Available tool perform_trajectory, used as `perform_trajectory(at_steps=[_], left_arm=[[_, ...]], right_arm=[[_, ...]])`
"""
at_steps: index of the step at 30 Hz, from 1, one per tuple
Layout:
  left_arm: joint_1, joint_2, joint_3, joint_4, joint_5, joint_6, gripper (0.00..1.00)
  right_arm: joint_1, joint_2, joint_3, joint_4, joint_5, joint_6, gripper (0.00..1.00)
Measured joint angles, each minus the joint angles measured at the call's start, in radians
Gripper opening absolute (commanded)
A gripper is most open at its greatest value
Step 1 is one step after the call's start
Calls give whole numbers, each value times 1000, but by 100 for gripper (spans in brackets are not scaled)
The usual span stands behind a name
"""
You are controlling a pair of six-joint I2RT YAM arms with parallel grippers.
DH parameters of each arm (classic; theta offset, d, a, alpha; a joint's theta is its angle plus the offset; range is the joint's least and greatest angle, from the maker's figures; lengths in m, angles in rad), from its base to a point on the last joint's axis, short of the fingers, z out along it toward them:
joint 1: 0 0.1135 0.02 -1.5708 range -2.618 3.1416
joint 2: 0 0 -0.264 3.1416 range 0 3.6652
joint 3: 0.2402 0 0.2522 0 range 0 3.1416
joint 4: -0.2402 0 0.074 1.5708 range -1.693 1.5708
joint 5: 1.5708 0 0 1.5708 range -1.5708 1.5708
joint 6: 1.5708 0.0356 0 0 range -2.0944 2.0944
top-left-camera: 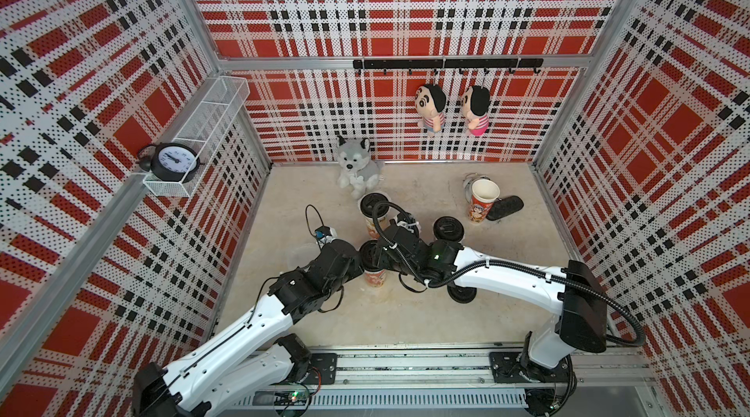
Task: Put the leak-proof paper on the milk tea cups
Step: Secure the cup lid on the cup.
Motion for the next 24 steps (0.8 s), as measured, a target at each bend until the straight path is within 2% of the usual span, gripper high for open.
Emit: perform_trajectory(at_steps=[10, 16, 24], left_arm=[[147, 124, 177, -169, 134, 195, 40], [172, 177, 274, -220, 150, 271, 40], [174, 166, 371, -208, 160, 313, 42]], right_arm=[[0, 0, -5, 18, 0, 10, 54], [3, 0, -5, 12, -10, 16, 54], [5, -1, -5, 10, -10, 23, 54]])
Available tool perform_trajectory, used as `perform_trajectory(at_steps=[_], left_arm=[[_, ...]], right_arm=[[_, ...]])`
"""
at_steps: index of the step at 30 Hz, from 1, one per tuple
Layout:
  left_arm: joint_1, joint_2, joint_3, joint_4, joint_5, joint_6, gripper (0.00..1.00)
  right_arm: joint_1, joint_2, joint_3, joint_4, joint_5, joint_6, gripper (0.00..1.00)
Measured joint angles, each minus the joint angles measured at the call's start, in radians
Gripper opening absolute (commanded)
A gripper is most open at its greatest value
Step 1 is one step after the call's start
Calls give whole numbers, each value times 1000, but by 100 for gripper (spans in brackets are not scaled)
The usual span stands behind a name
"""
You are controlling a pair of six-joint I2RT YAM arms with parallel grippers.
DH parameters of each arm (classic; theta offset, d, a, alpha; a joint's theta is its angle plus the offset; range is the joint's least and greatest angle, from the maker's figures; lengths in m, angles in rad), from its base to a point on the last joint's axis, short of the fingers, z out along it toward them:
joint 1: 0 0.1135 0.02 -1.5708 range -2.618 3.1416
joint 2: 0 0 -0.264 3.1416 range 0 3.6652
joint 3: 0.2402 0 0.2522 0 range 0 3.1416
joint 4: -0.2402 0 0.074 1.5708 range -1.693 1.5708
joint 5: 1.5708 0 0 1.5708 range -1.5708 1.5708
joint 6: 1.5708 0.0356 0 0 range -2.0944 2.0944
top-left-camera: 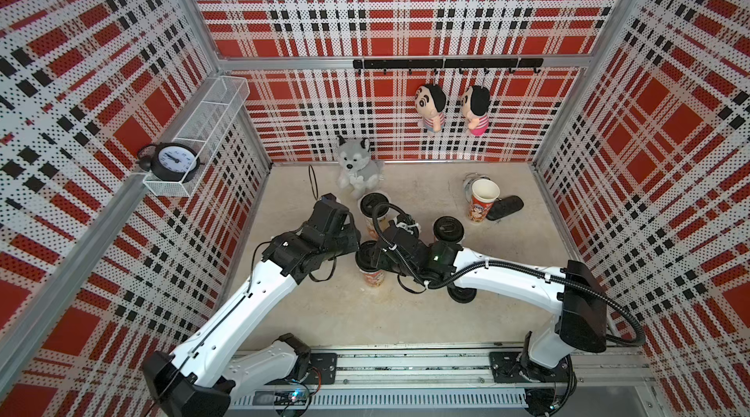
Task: Put the leak-proof paper on the milk tea cups
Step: Secure the cup lid on the cup.
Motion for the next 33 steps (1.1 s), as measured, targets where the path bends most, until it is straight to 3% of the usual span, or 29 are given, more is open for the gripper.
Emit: perform_trajectory(at_steps=[23, 27, 33], left_arm=[[166, -39, -65, 4, -3, 55, 39], [243, -45, -125, 5, 8, 70, 37], [471, -44, -252, 19, 49, 109, 36]], right_arm=[[-5, 43, 245, -312, 47, -165, 66], [-11, 40, 284, -318, 62, -201, 68], [-39, -39, 264, -349, 90, -249, 70]])
